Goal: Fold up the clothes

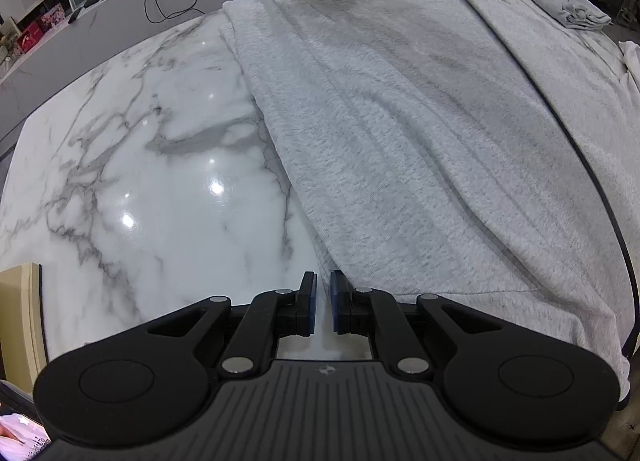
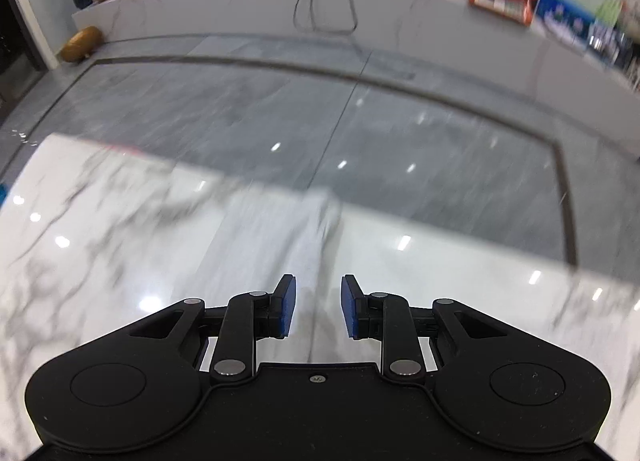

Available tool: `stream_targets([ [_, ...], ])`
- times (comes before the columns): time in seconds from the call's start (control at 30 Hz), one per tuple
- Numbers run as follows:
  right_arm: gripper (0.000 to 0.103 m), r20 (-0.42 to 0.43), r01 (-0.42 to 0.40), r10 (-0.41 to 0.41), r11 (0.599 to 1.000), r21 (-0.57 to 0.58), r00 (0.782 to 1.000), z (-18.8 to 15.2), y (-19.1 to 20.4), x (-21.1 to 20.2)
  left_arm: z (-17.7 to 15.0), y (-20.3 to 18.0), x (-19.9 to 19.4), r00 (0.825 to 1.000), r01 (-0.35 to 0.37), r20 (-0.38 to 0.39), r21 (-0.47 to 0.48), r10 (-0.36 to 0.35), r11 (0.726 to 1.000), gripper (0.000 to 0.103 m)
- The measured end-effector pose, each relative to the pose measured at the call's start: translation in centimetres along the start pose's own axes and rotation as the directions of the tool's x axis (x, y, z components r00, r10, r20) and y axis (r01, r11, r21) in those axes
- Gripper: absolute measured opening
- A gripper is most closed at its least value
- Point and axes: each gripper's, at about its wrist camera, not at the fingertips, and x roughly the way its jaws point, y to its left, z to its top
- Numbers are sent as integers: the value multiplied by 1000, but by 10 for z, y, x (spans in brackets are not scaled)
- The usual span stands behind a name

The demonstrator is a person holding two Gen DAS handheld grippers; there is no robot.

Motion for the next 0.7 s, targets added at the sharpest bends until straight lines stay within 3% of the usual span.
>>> stream_targets([
  [0.37, 24, -103, -120, 117, 992, -24, 988, -102, 10, -37, -1, -2, -1, 1000, -15, 6, -15, 16, 1000, 7],
  [0.53, 24, -120, 26, -33, 998, -58, 992, -127, -1, -40, -2, -5, -1, 999, -46, 6, -10, 46, 999, 7],
  [0.7, 24, -79, 4, -1, 999, 49, 997, -146, -34, -69, -2, -8, -1, 997, -83, 7, -14, 83, 996, 7],
])
